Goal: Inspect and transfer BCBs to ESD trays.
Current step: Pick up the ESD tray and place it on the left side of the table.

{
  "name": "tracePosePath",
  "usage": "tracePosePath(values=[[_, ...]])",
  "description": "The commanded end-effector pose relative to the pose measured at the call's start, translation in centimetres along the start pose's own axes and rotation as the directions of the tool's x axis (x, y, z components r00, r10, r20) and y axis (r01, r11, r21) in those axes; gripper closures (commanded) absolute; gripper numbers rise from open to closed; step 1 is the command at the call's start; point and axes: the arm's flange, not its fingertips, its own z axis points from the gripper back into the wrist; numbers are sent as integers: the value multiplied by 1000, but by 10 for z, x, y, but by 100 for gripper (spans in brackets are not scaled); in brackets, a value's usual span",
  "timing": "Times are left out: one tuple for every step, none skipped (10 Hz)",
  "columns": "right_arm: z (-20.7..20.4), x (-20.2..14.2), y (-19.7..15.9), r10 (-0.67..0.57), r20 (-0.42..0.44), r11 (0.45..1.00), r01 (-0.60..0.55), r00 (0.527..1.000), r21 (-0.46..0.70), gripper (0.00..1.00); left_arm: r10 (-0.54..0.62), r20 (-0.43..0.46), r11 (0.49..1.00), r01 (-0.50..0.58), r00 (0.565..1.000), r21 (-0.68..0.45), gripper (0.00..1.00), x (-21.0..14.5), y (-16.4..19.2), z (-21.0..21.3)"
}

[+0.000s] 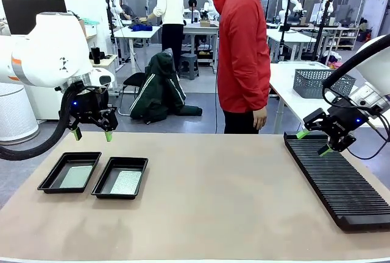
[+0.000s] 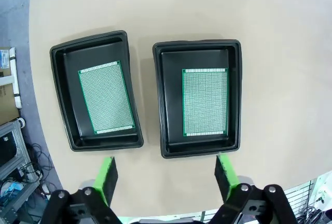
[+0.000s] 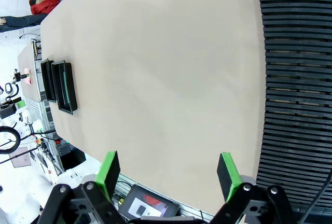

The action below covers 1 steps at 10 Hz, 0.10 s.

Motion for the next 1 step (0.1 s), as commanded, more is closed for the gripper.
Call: tracePosePath(values=[[0,-1,2,-16,6,1000,16,1000,-8,0,3,9,1000,-3,1000,-3,0,-2,1,0]])
